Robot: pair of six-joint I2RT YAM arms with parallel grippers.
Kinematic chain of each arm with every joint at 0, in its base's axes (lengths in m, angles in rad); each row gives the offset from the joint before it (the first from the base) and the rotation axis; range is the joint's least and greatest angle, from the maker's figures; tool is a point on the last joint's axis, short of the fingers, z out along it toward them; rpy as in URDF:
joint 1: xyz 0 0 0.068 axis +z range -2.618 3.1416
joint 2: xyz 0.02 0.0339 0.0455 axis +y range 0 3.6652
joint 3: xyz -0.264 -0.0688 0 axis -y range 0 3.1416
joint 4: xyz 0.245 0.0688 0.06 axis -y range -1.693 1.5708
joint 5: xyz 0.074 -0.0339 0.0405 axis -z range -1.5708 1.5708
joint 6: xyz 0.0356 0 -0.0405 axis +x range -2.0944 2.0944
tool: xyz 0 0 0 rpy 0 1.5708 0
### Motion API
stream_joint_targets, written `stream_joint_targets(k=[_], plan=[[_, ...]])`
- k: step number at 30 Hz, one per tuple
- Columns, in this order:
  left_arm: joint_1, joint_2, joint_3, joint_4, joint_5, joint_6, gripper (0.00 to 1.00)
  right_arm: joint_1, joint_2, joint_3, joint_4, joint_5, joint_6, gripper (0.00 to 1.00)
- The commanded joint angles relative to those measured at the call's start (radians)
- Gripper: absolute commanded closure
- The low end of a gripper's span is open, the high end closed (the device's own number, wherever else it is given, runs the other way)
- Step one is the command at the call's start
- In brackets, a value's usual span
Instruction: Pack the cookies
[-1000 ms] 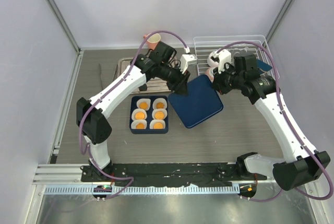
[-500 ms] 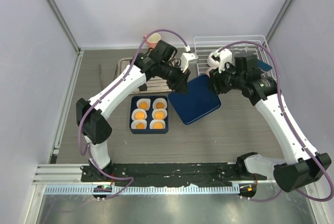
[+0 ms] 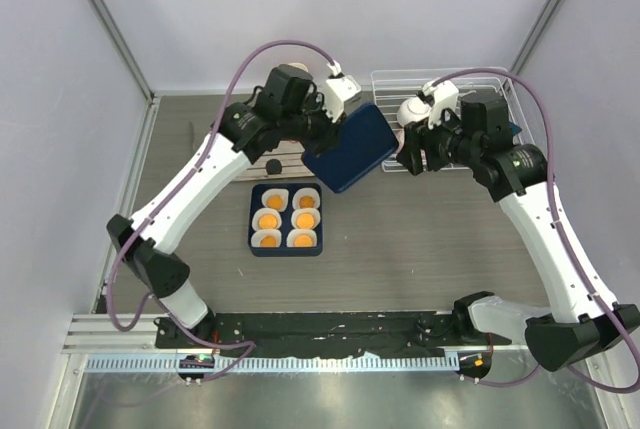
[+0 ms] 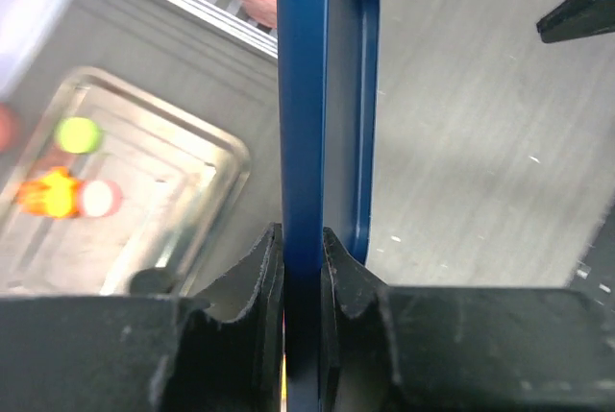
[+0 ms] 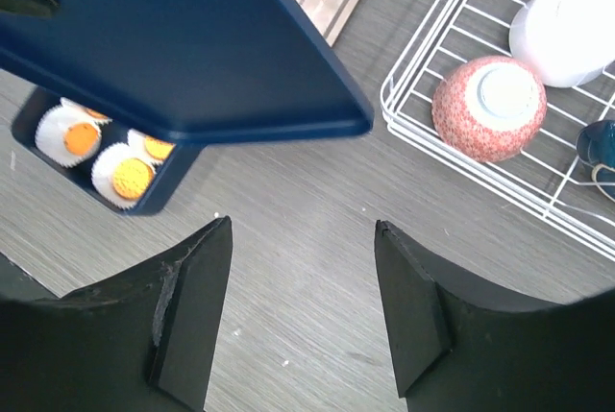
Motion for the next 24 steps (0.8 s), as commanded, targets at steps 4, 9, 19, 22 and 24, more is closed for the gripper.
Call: stream_joint_targets(k=[4,9,19,22,24], plan=[[-0.153,-0.119,-0.047,0.135,-0.520,0.234,1.00,-0.031,0.085,0.159,0.001,-0.046,0.126,0.34],[-0.295,-0.158,-0.144,0.251,-0.822,0.457,1.00,-0.134,0.151,0.218,0.020,-0.182,0.240,0.34],[-0.331,-0.191,-0.322,0.650,-1.111,0.796,1.00,-0.346,0.198,0.141,0.168,-0.624,0.441,0.34],[-0.338,-0.204,-0.403,0.869,-1.131,0.946,1.00,-0.348,0.232,0.139,0.213,-0.773,0.534,0.34],[-0.343,-0.210,-0.497,1.000,-1.131,1.038,1.00,-0.348,0.254,0.145,0.242,-0.805,0.567,0.34]])
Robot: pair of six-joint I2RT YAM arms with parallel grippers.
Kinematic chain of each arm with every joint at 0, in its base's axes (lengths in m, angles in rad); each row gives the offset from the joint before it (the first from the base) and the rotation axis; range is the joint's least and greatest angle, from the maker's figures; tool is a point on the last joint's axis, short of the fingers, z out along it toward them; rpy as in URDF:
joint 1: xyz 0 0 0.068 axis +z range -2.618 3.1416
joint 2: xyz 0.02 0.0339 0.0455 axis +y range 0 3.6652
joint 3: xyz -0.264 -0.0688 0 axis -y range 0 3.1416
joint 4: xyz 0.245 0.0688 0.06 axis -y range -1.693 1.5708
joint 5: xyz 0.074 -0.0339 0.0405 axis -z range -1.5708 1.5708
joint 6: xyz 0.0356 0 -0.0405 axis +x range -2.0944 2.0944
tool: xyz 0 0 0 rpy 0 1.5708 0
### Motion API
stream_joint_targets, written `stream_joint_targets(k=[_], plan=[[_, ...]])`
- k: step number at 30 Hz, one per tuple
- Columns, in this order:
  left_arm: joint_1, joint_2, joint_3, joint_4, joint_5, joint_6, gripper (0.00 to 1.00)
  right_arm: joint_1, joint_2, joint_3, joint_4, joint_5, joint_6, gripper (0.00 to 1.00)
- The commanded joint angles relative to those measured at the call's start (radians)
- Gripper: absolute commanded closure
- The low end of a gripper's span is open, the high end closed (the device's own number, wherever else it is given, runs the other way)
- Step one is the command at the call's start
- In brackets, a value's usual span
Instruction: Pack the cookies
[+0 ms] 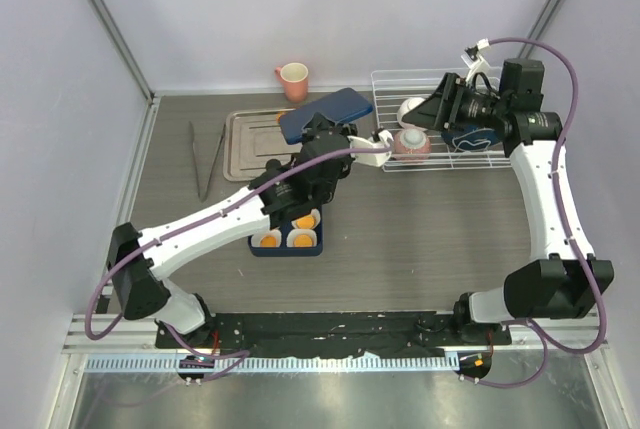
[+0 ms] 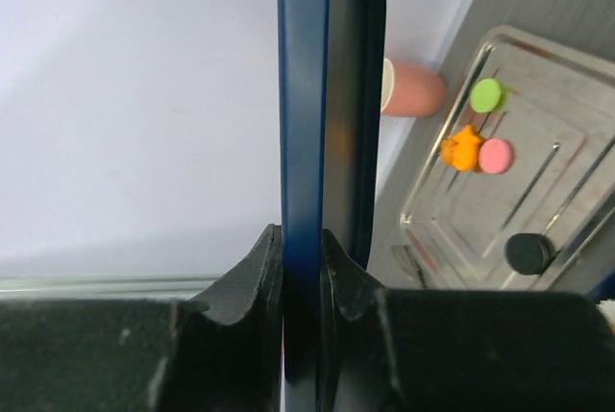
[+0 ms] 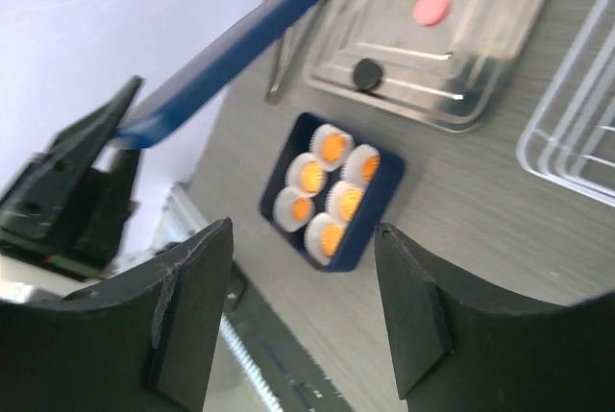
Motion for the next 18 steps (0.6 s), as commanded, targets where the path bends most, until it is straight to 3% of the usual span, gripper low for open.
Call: stream_joint_targets(k=[1,6,9,18], plan=[[-0.018,-0.063,-0.131,0.492,-0.069,0.329,1.00,0.003,0.043,0.017,0.105,-0.205,0.130,0.34],[-0.026,-0.063,-0.249,0.640,-0.037,0.455,1.00,0.003,0.094,0.073,0.100,-0.228,0.159,0.34],[-0.035,-0.060,-0.329,0.807,-0.001,0.586,1.00,0.003,0.120,0.082,0.102,-0.241,0.172,0.34],[-0.047,-0.037,-0.465,1.070,0.059,0.737,1.00,0.005,0.166,0.077,0.192,-0.274,0.228,0.34]])
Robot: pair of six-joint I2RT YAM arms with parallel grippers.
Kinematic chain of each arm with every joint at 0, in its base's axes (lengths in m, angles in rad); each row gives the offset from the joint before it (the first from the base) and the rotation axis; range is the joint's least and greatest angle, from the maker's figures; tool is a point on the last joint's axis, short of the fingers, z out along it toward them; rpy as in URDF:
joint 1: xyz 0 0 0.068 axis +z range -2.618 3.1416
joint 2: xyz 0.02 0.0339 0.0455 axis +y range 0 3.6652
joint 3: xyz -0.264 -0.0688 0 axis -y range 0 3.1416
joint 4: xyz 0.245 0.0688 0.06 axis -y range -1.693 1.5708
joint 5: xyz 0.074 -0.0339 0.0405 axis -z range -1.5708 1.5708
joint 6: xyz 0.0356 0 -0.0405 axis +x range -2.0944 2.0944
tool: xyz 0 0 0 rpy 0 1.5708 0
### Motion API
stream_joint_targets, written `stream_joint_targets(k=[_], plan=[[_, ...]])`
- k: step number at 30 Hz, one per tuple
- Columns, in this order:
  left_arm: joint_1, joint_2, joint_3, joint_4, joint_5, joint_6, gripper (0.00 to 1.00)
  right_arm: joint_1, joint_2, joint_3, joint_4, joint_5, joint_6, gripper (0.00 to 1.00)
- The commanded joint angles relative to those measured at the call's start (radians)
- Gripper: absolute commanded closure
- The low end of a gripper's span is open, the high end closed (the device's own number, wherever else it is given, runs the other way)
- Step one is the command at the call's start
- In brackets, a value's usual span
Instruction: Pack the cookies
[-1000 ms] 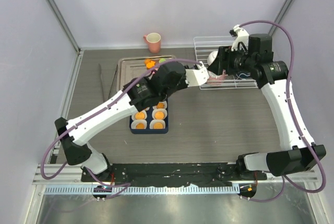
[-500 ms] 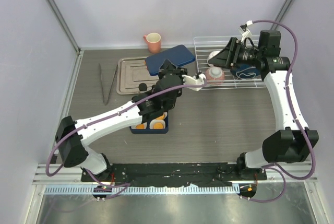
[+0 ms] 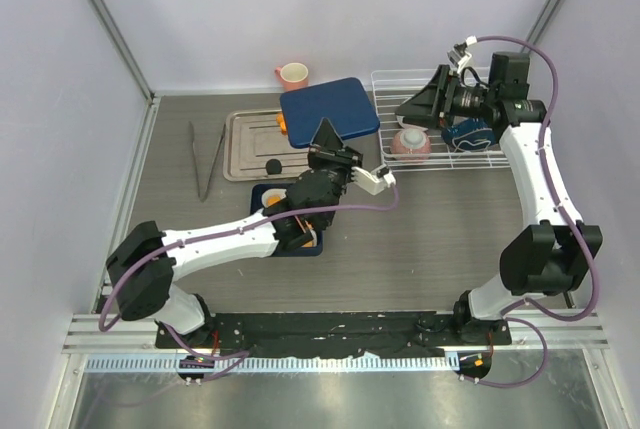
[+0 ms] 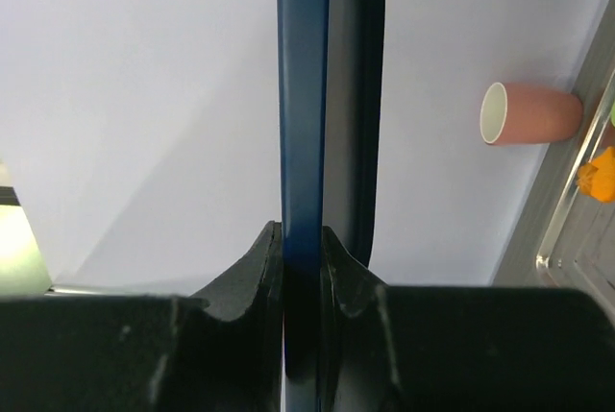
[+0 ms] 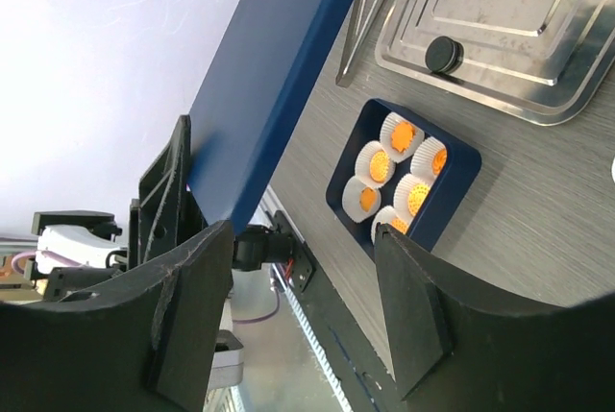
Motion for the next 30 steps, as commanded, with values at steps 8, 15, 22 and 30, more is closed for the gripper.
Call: stream_joint_targets(k=[8,15,22,30], plan=[[-0.025,0.006,-0.135,0.395,0.087,0.204,1.00,0.026,0.067,0.049,0.169,-0.059,0.125,0.34],[-0.035,0.022,-0.143,0.443,0.097,0.229,1.00,0.095,0.108,0.063,0.169,-0.015,0.115,0.34],[-0.048,0.028,-0.168,0.470,0.108,0.246,0.99,0.127,0.171,0.113,0.162,-0.018,0.116,0.34],[-0.051,0.061,-0.160,0.504,0.099,0.255,0.97,0.164,0.179,0.118,0.157,-0.019,0.107,0.47]])
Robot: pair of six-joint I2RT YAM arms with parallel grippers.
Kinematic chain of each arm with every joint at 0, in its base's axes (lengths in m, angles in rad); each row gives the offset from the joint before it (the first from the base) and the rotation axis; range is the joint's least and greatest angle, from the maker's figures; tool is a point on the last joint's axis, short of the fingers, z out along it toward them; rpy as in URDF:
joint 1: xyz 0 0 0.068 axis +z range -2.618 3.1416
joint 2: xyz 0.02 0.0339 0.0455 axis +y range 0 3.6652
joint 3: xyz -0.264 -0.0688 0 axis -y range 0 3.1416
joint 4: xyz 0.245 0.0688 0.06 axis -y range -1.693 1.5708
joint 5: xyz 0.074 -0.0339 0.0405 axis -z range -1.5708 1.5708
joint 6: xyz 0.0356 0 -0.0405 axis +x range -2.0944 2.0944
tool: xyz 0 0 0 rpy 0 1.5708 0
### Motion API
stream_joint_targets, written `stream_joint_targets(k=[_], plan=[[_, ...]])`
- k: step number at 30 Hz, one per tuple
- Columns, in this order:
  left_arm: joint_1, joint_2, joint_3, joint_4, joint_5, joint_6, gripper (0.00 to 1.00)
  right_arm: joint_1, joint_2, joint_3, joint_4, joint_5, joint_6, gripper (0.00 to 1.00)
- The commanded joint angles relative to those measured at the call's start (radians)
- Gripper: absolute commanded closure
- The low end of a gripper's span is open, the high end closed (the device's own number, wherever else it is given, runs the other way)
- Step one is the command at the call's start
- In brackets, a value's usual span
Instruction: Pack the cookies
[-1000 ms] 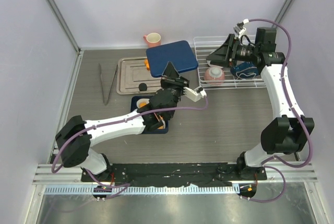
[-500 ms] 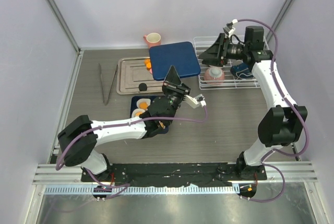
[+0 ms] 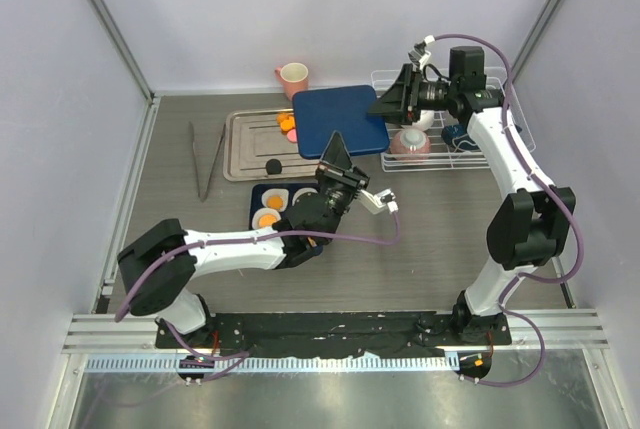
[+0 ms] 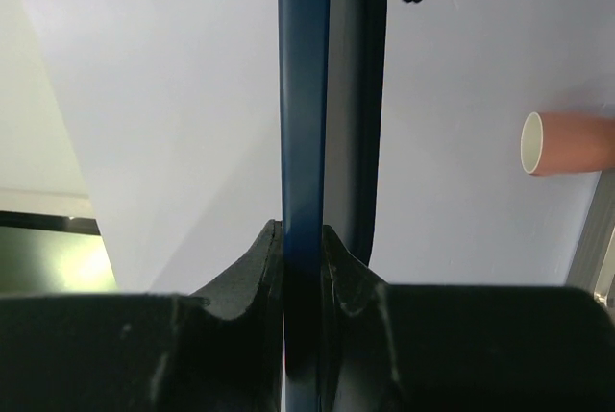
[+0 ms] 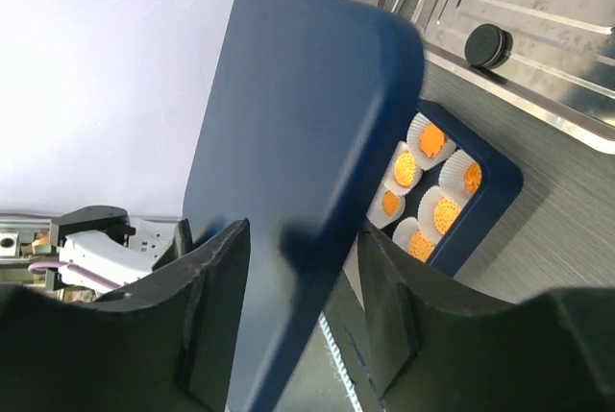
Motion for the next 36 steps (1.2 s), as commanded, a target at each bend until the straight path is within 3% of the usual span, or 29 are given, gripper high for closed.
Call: stream_joint_targets(k=[1,13,15,17,18,20,23,36], plan=[[-0.005,0.009,0.013,0.127,0.016,0.007,0.97,0.025,-0.015,0.040,0.020,-0.005,0.001,0.49],[-0.006,0.017,0.028,0.150,-0.012,-0.004,0.88,0.042,-0.047,0.003,0.034,-0.023,-0.001,0.86],[-0.006,0.024,0.033,0.156,-0.019,-0.010,0.79,0.042,-0.055,0.002,0.040,-0.024,0.006,0.94],[-0.006,0.024,0.027,0.165,-0.024,-0.016,0.58,0.042,-0.056,0.000,0.055,-0.032,0.016,0.98],[-0.006,0.027,0.021,0.167,-0.027,-0.021,0.54,0.041,-0.058,0.002,0.060,-0.032,0.025,0.99],[-0.005,0.029,0.011,0.179,-0.033,-0.027,0.41,0.041,-0.061,0.003,0.078,-0.044,0.038,0.99],[-0.005,0.036,-0.012,0.214,-0.038,-0.032,0.31,0.039,-0.062,0.005,0.105,-0.058,0.062,0.99],[-0.005,0.035,-0.117,0.315,-0.125,-0.127,0.17,0.021,-0.053,0.043,0.208,-0.096,0.160,0.99]])
